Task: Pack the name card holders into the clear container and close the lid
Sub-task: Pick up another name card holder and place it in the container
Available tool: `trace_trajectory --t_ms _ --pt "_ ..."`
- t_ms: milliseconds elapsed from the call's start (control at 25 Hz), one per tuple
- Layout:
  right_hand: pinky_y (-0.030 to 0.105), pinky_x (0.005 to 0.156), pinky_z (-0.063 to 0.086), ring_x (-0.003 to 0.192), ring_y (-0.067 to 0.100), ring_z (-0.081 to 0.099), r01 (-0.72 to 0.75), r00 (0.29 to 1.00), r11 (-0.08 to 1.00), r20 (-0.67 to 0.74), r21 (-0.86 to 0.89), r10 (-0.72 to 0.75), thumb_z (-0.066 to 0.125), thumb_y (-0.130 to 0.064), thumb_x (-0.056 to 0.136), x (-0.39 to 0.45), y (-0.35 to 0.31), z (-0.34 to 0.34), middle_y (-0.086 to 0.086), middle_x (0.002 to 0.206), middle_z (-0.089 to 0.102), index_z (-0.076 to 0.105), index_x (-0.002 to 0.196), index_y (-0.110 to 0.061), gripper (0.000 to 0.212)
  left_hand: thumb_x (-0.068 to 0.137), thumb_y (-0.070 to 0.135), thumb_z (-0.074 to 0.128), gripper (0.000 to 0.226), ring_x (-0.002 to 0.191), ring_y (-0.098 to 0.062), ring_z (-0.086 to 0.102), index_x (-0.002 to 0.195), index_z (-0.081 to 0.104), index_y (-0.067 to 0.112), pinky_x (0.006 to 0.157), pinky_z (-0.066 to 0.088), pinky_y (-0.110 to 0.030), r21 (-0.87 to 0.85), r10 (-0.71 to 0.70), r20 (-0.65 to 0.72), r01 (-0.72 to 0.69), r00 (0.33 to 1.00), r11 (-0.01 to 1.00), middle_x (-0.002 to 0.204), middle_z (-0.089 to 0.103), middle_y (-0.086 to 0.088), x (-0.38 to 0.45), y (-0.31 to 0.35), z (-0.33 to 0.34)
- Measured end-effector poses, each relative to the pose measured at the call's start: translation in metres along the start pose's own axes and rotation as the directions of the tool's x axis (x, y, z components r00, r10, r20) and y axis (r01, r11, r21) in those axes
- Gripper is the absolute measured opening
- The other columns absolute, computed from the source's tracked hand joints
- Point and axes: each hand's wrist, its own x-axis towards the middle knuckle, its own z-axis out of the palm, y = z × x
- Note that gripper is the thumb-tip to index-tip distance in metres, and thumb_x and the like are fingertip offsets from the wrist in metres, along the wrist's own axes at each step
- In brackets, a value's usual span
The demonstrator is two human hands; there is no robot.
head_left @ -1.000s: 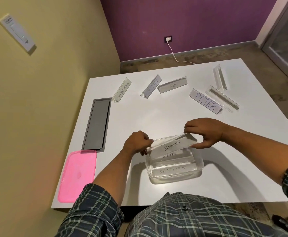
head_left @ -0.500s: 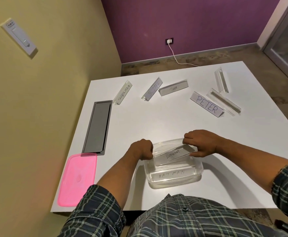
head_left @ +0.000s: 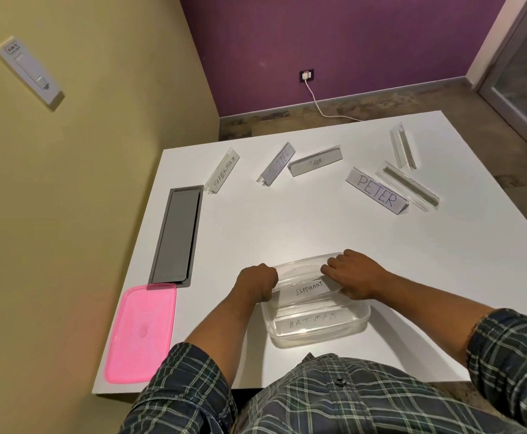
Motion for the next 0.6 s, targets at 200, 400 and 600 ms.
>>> trace_trajectory --t_ms 200,400,600 --pt "0.041 0.086 0.041 0.088 0.032 0.064 -0.005 1.0 0.996 0.019 -0.092 0.007 0.062 -0.015 0.084 0.007 -0.01 0.011 0.009 0.107 0.061 0.049 0.128 -0.011 0.046 0.084 0.008 0.061 0.027 0.097 -0.03 0.068 0.107 0.071 0.017 0.083 0.056 -0.035 0.005 -0.032 -0.057 0.033 0.998 0.999 0.112 0.067 -0.007 -0.002 0.004 0.008" --pt "0.04 0.087 0.044 0.081 0.03 0.066 -0.067 0.998 0.987 -0.001 -0.147 0.067 0.059 -0.006 0.086 0.007 -0.014 0.013 0.008 0.101 0.065 0.058 0.118 -0.01 0.033 0.085 0.007 0.06 0.026 0.097 -0.033 0.069 0.107 0.07 0.015 0.08 0.052 -0.034 0.055 -0.043 -0.116 0.05 0.992 0.997 0.11 0.068 -0.009 -0.002 0.009 0.014" --pt "0.031 0.063 0.05 0.049 0.02 0.059 -0.053 0.998 0.979 -0.049 -0.195 0.044 0.082 -0.009 0.053 0.001 -0.014 0.014 -0.002 0.062 0.061 0.069 0.079 -0.016 0.029 0.084 0.004 0.057 0.022 0.094 -0.034 0.069 0.1 0.069 0.014 0.074 0.048 -0.031 0.109 -0.024 -0.141 0.039 0.99 0.993 0.105 0.069 -0.009 -0.001 0.011 0.016"
